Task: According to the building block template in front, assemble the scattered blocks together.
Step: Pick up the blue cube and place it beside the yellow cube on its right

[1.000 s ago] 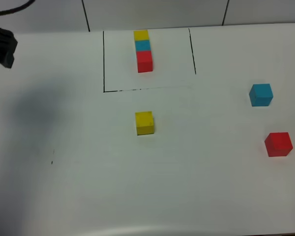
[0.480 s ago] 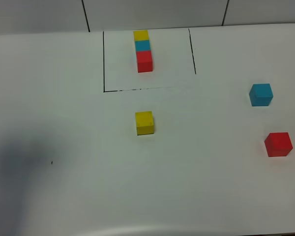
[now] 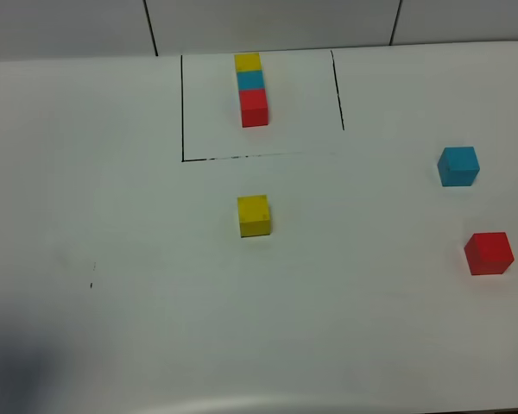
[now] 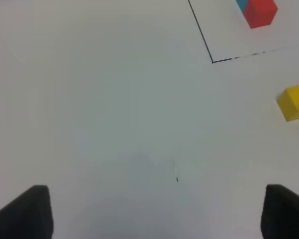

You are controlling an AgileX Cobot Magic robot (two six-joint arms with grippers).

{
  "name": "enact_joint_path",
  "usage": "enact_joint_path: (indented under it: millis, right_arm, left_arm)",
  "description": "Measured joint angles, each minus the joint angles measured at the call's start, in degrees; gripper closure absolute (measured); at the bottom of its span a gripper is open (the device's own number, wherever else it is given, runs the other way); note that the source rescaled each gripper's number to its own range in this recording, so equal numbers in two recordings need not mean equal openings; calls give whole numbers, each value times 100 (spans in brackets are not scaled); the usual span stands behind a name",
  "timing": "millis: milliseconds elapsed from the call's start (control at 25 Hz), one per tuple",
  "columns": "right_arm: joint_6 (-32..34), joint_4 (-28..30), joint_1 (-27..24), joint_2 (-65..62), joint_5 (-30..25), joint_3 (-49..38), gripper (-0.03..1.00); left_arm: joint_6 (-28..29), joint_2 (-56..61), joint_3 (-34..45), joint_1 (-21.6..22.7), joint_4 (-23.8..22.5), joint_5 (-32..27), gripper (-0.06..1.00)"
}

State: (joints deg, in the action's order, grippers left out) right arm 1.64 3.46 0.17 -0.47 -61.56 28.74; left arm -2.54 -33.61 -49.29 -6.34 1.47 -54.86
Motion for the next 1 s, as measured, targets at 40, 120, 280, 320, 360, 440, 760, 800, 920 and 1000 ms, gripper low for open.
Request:
enact_joint_path:
  millis: [40,120,280,320,360,440,760,800,920,1000]
  right_arm:
    - [0,0,0,0,0,0,24]
    - [0,0,0,0,0,0,24]
    - [0,0,0,0,0,0,24]
    - [0,0,0,0,0,0,24]
    - [0,0,0,0,0,0,24]
    - [0,0,0,0,0,0,24]
    - [0,0,0,0,0,0,24]
    - [0,0,0,0,0,0,24]
    - [0,0,0,0,0,0,24]
    - [0,0,0,0,0,0,24]
  left_arm:
    - [-48,133,81,0,93,0,17]
    - [-170,356,221,0,281,-46,17]
    - [-340,760,556,0,535,-164,18]
    - [-371,872,642,0,584,-172,18]
    - [-381,986,726,0,630,-186,19]
    - [-398,1209,875,0,673,-268,20]
    - [-403,2364,1605,0,678,-477,23]
    - [-403,2533,1707,0,678,-477,23]
    - [-403,2995,1904,0,678,-517,24]
    - [-391,3248,1956,0,684,-564,24]
